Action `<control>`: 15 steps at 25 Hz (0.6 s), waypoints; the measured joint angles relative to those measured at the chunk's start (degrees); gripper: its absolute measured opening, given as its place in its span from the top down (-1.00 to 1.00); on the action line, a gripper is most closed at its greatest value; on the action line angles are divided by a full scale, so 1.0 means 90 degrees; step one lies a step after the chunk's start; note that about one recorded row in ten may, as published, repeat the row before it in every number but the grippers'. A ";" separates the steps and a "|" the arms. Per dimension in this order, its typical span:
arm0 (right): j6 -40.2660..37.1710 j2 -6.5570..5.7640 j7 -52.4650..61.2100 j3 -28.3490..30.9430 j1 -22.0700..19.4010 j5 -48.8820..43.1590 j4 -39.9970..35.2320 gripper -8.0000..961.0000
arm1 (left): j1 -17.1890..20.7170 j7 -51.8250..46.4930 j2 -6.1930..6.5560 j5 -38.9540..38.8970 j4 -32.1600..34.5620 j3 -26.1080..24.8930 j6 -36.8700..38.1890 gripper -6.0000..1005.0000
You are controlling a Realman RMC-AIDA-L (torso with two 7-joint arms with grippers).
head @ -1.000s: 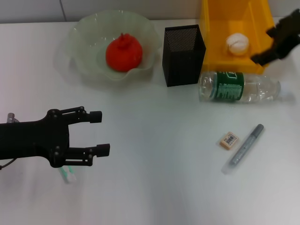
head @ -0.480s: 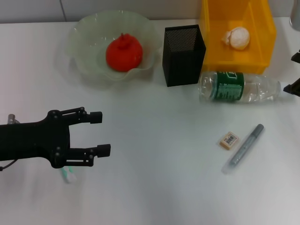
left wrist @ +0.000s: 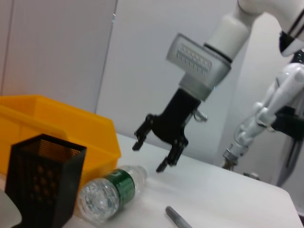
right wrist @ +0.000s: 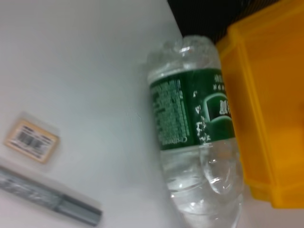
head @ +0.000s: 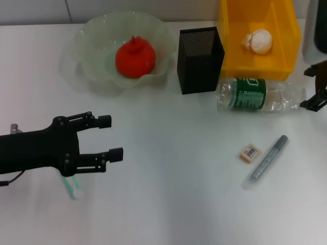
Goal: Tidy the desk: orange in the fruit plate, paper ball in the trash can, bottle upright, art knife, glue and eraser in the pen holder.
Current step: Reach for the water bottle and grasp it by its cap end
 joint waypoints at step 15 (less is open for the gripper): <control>0.1571 0.0013 -0.0135 -0.0354 0.0048 -0.0003 0.1359 -0.35 | 0.0008 -0.0047 -0.0090 -0.0027 0.0000 -0.0115 -0.0027 -0.70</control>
